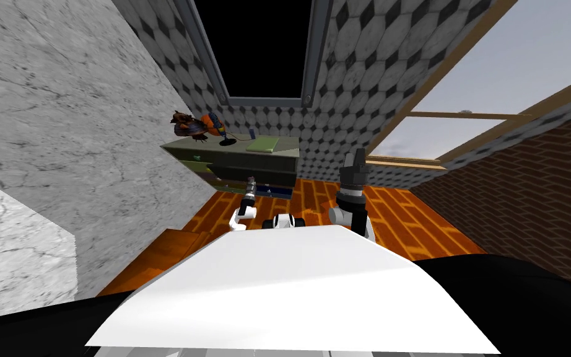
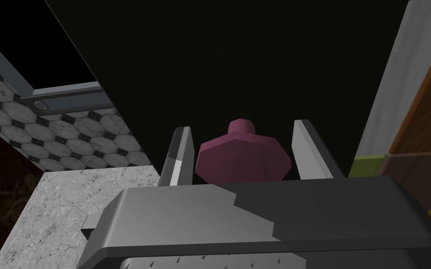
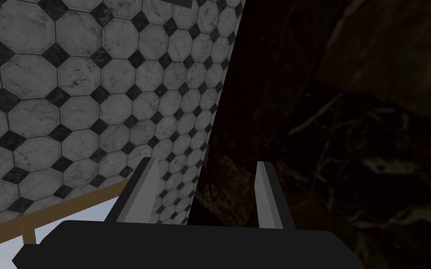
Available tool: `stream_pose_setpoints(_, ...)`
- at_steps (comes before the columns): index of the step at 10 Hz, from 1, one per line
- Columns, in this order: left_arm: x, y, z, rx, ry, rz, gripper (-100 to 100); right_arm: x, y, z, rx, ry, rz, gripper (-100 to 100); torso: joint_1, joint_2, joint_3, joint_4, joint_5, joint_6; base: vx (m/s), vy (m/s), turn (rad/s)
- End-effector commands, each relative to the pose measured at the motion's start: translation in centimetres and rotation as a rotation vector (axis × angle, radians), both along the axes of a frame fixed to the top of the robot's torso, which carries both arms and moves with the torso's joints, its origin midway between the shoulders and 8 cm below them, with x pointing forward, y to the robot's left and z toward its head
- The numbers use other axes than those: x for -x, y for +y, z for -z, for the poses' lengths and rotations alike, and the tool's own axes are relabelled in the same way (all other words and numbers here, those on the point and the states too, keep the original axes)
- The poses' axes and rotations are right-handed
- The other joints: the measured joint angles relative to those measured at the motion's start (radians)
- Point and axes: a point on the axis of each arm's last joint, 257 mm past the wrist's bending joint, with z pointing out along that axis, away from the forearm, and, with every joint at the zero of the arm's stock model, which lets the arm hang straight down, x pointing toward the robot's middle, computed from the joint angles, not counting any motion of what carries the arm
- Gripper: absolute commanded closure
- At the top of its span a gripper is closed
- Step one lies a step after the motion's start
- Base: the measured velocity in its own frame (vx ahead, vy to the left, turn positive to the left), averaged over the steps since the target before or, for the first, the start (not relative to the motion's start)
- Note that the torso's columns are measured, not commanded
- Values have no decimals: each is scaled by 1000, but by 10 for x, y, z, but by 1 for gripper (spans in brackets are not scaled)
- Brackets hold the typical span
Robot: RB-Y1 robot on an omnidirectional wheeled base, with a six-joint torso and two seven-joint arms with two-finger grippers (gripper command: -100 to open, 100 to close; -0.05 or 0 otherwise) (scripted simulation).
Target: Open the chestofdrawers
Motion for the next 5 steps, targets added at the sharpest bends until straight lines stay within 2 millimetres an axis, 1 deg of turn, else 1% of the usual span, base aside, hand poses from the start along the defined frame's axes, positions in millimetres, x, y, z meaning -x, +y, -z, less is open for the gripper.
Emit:
stream_pose_setpoints(1,-5,19,-4,2,-11,-39,100,0,0,0,0,0,0,0,0,1,1,0,0,0,-214,48,-146)
stream_pose_setpoints(2,-7,30,-6,3,-15,-62,100,0,0,0,0,0,0,0,2,1,1,1,0,-1,-229,37,-213)
stream_pose_setpoints(3,-5,25,-2,1,-5,-50,100,0,0,0,0,0,0,0,1,2,1,2,0,-1,-108,13,-43)
stream_pose_setpoints(4,-4,52,6,-8,7,-76,100,0,0,0,0,0,0,0,-1,-4,-2,1,-1,-1,-85,-27,-159)
stream_pose_setpoints(5,-5,73,6,-35,4,-92,100,0,0,0,0,0,0,0,-1,-6,-3,-2,0,-1,-151,-93,-262)
